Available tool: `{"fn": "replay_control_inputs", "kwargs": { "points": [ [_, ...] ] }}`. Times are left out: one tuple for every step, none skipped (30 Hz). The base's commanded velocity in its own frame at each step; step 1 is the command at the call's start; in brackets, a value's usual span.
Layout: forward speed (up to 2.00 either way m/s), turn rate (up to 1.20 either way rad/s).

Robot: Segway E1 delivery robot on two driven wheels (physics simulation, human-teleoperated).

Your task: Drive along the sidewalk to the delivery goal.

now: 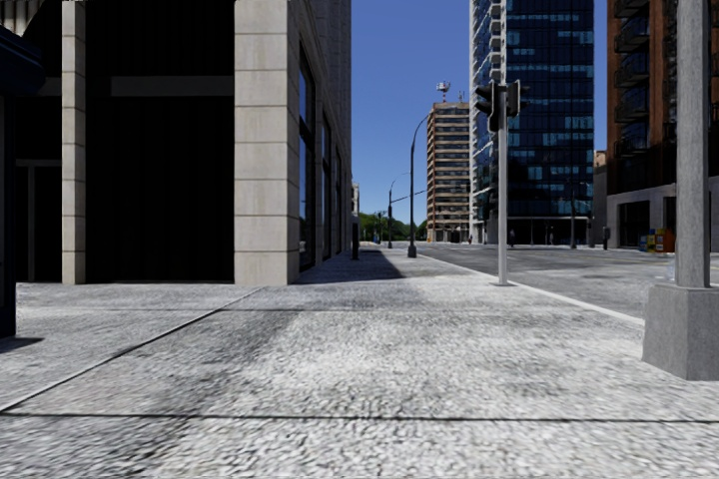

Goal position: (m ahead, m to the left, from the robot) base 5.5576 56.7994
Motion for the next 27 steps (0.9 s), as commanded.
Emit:
{"fn": "replay_control_inputs", "kwargs": {
  "points": [
    [1.42,0.0],
    [1.42,0.0],
    [1.42,0.0],
    [1.42,0.0],
    [1.42,0.0],
    [1.42,0.0],
    [1.42,0.0],
    [1.42,0.0],
    [1.42,0.1],
    [1.42,0.1],
    [1.42,0.33],
    [1.42,0.43],
    [1.43,0.45],
    [1.44,0.46],
    [1.44,0.46],
    [1.51,0.48],
    [2.0,0.57],
    [2.0,0.62],
    [2.0,0.62],
    [2.0,0.66],
    [2.0,0.7],
    [2.0,0.71],
    [2.0,0.72],
    [2.0,0.72],
    [2.0,0.72],
    [2.0,0.72],
    [2.0,0.72]
  ]
}}
